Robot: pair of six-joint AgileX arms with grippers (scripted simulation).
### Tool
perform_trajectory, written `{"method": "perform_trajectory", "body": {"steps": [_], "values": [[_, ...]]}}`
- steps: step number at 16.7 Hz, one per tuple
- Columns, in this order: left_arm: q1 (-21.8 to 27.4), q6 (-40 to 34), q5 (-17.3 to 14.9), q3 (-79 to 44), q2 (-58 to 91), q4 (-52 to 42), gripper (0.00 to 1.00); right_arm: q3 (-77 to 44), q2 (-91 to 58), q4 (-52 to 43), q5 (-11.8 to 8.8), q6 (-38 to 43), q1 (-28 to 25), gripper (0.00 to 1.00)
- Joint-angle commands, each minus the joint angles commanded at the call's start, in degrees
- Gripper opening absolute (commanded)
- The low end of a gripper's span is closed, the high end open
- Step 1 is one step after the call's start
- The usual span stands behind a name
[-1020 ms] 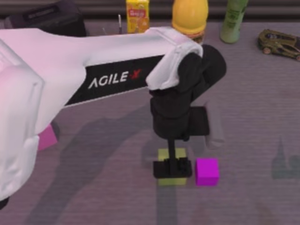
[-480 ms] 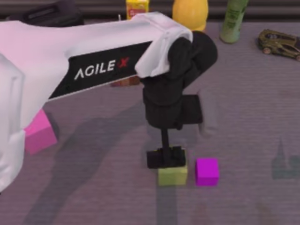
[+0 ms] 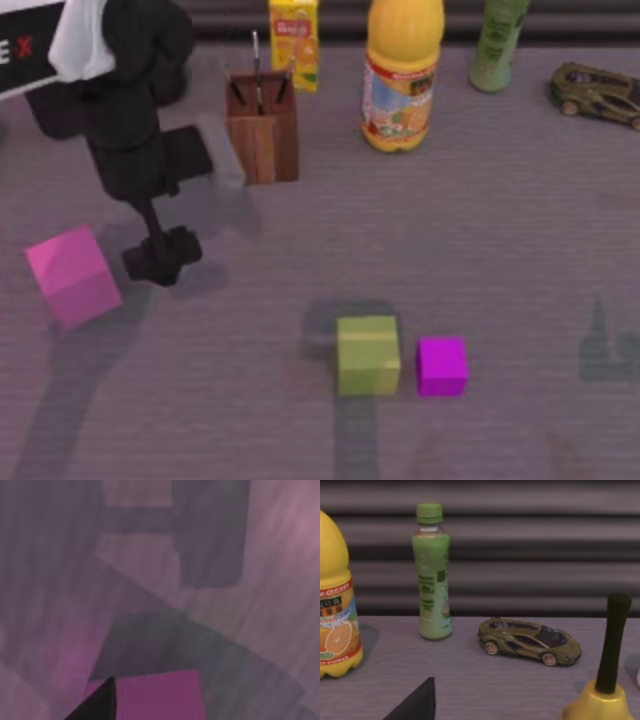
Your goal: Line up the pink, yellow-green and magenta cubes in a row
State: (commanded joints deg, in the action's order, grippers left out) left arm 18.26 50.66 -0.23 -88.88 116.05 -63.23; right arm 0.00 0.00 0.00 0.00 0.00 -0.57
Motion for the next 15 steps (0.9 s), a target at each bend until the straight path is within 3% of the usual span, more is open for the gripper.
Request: {"method": "perform_trajectory", "body": {"steps": [3, 5, 11, 15], "values": [[-9.95, 3.32, 0.13, 3.03, -2.0, 0.92, 1.0, 0.0, 0.0, 0.0, 0.0, 0.0, 0.0, 1.0], [-13.52, 4.71, 0.16, 4.3, -3.05, 1.47, 1.0, 0.0, 0.0, 0.0, 0.0, 0.0, 0.0, 1.0], [-14.45, 5.09, 0.17, 4.66, -3.14, 1.77, 1.0, 0.0, 0.0, 0.0, 0.0, 0.0, 0.0, 1.0], [-14.57, 5.14, 0.15, 7.87, -0.87, 7.39, 1.0, 0.0, 0.0, 0.0, 0.0, 0.0, 0.0, 1.0]]}}
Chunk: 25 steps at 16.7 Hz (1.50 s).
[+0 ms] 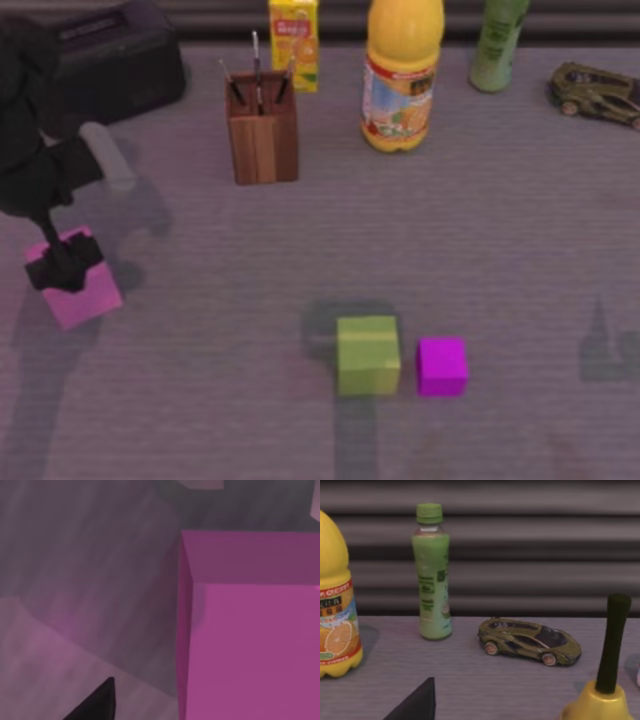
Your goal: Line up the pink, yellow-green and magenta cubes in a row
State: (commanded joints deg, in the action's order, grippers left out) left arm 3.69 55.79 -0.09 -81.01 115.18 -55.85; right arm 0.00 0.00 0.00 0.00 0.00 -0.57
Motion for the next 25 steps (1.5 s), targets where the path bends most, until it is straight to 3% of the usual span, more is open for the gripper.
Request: {"method": "perform_trajectory", "body": {"steps": [6, 11, 24, 25], "values": [[-0.16, 0.23, -0.04, 6.79, 4.98, 11.84, 1.0, 0.0, 0.0, 0.0, 0.0, 0.0, 0.0, 1.0], [-0.17, 0.25, -0.04, 7.27, 5.33, 12.62, 1.0, 0.0, 0.0, 0.0, 0.0, 0.0, 0.0, 1.0], [-0.17, 0.25, -0.04, 7.27, 5.33, 12.62, 0.02, 0.0, 0.0, 0.0, 0.0, 0.0, 0.0, 1.0], [-0.17, 0.25, -0.04, 7.27, 5.33, 12.62, 0.0, 0.0, 0.0, 0.0, 0.0, 0.0, 0.0, 1.0]]}}
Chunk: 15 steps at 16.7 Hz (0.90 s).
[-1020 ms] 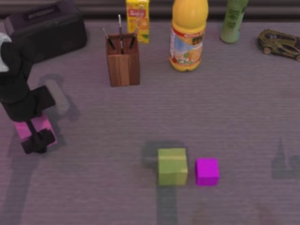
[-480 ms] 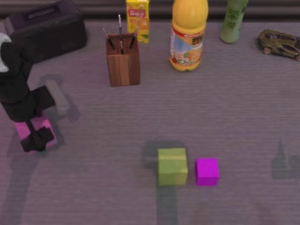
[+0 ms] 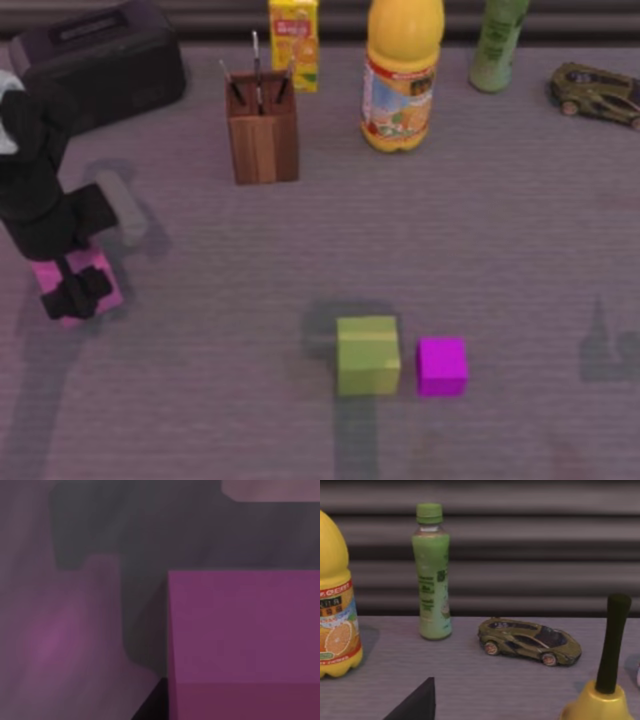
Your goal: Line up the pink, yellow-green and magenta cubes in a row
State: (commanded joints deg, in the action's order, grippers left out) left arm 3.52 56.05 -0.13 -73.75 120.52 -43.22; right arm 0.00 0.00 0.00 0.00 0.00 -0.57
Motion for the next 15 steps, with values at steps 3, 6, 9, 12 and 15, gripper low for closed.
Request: {"method": "perform_trajectory", "body": {"steps": [3, 6, 9, 12, 15], "values": [[0.0, 0.0, 0.0, 0.0, 0.0, 0.0, 0.0, 0.0, 0.0, 0.0, 0.0, 0.0, 0.0, 1.0], [0.0, 0.0, 0.0, 0.0, 0.0, 0.0, 0.0, 0.0, 0.0, 0.0, 0.0, 0.0, 0.0, 1.0], [0.11, -0.15, -0.28, -0.19, -0.74, -0.7, 0.0, 0.0, 0.0, 0.0, 0.0, 0.0, 0.0, 1.0], [-0.19, -0.08, -0.26, -2.57, -2.4, -4.89, 0.0, 0.0, 0.0, 0.0, 0.0, 0.0, 0.0, 1.0], [-0.77, -0.26, -0.24, -6.05, -5.36, -11.96, 0.0, 0.0, 0.0, 0.0, 0.0, 0.0, 0.0, 1.0]]}}
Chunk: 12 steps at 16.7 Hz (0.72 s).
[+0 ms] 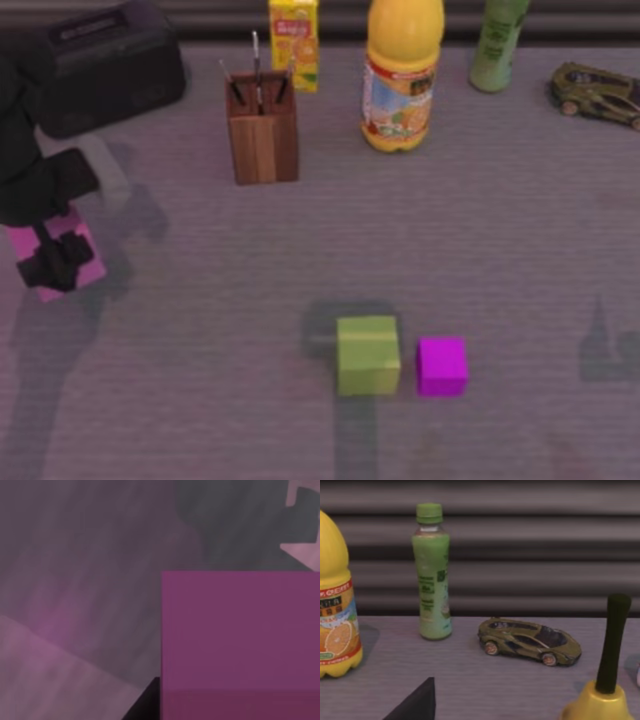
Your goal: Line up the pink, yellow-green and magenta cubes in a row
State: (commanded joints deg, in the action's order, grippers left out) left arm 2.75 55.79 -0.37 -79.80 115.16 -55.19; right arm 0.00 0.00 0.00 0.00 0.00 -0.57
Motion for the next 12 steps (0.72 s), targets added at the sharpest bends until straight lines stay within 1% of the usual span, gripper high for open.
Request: {"method": "perform_trajectory", "body": {"steps": [2, 5, 8, 10, 12], "values": [[-0.16, -0.06, 0.01, -1.5, -1.55, -2.44, 0.0, 0.0, 0.0, 0.0, 0.0, 0.0, 0.0, 1.0], [-0.17, -0.07, 0.01, -1.69, -1.81, -2.75, 0.0, 0.0, 0.0, 0.0, 0.0, 0.0, 0.0, 1.0], [0.96, 0.02, 0.04, -1.42, -1.82, -2.66, 0.0, 0.0, 0.0, 0.0, 0.0, 0.0, 0.0, 1.0], [4.17, -0.03, 0.06, -0.83, -2.58, -2.98, 0.0, 0.0, 0.0, 0.0, 0.0, 0.0, 0.0, 1.0], [9.77, -0.19, 0.11, 0.21, -3.87, -3.39, 0.0, 0.0, 0.0, 0.0, 0.0, 0.0, 0.0, 1.0]]}}
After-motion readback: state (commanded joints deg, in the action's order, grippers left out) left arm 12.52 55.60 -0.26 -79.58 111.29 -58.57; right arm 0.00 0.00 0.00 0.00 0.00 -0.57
